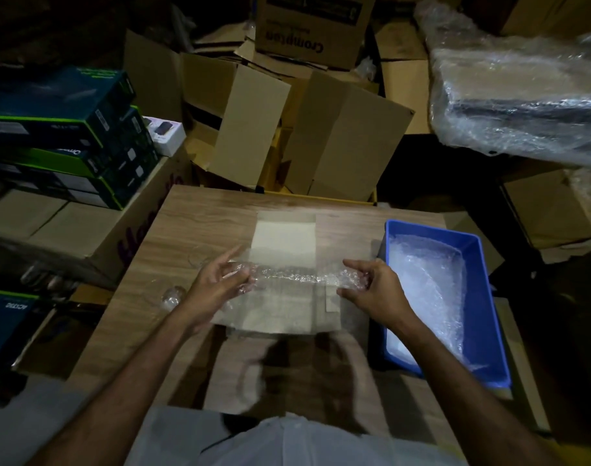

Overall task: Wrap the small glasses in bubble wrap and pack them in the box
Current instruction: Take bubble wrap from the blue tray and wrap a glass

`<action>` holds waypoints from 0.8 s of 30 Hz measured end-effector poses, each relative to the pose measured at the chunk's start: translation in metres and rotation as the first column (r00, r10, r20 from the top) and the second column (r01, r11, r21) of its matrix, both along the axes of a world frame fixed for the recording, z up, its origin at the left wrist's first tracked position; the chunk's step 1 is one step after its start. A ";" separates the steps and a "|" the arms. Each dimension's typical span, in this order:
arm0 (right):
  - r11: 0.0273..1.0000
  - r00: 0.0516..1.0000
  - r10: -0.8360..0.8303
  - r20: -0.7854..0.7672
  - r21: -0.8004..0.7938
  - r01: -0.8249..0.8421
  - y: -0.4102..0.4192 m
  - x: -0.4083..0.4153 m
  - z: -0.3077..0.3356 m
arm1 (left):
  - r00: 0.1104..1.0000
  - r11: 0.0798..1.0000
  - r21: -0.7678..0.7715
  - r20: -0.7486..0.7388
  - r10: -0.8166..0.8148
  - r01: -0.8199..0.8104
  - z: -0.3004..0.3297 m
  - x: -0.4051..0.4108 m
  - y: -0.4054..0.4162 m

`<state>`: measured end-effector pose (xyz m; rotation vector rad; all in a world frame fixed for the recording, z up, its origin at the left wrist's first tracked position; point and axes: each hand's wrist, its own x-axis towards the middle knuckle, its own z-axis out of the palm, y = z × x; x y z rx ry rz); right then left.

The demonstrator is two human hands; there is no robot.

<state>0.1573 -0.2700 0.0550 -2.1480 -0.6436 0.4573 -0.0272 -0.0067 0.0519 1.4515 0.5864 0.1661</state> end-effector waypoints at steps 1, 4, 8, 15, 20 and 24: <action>1.000 1.000 0.010 0.013 -0.014 -0.009 0.001 0.001 0.001 | 0.996 0.996 0.037 -0.029 -0.081 0.082 0.004 -0.001 0.000; 0.990 0.992 0.100 0.072 -0.102 -0.092 0.003 0.003 0.001 | 0.973 0.932 0.295 -0.157 -0.170 0.211 0.001 -0.002 0.000; 0.962 0.964 0.243 0.110 -0.159 -0.224 0.001 0.015 -0.010 | 0.969 0.689 0.693 -0.242 -0.054 0.211 0.000 0.004 0.002; 0.961 0.929 0.262 -0.260 0.163 -0.225 -0.007 0.019 0.030 | 0.840 0.781 0.333 -0.335 -0.426 0.528 0.034 -0.013 0.021; 0.928 0.893 0.324 -0.311 0.286 -0.237 0.016 0.007 0.043 | 0.697 0.706 0.155 -0.402 -0.594 0.691 0.051 0.004 0.005; 0.909 0.743 0.295 -0.601 0.417 -0.024 0.027 0.016 0.039 | 0.809 0.821 0.071 -0.234 -0.538 0.567 0.050 0.025 -0.025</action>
